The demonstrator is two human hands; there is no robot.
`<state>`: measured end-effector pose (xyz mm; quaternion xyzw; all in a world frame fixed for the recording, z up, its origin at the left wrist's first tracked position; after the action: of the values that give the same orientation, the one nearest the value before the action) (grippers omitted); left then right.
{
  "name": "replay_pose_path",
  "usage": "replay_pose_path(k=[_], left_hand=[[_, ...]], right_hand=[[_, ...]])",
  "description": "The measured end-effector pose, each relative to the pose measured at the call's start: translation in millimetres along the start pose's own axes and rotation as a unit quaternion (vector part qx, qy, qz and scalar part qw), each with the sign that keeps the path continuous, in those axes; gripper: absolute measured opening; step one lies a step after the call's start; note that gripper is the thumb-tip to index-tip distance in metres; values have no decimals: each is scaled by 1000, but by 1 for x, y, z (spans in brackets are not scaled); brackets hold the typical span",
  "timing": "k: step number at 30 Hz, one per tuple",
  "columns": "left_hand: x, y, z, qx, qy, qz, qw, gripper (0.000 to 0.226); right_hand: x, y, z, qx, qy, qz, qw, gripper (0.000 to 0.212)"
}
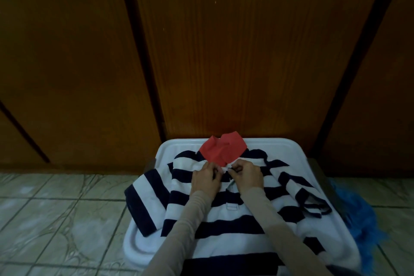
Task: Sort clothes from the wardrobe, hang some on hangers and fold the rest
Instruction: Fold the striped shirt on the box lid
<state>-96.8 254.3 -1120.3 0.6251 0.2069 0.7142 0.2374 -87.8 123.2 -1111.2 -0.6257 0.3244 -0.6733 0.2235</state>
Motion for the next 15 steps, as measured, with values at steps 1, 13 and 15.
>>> replay_pose_path(k=[1, 13, 15], left_hand=[[0, -1, -1, 3, 0, -16, 1000, 11], [0, -10, 0, 23, 29, -101, 994, 10], [-1, -10, 1, 24, 28, -100, 994, 9]], right_hand=[[0, -1, 0, 5, 2, 11, 1000, 11], [-3, 0, -2, 40, -9, 57, 998, 13], [-4, 0, -1, 41, -12, 61, 997, 13]])
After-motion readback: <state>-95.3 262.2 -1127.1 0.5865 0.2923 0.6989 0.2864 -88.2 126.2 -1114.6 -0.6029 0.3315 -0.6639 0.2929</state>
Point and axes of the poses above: each hand's wrist, its own z-axis towards the middle knuckle, its own x-axis out of the back of the hand, y = z × x, the point moved 9 cm from there along z, towards the middle knuckle, and after that the axes turned 4 degrees about -x, right-handed, at the moved point
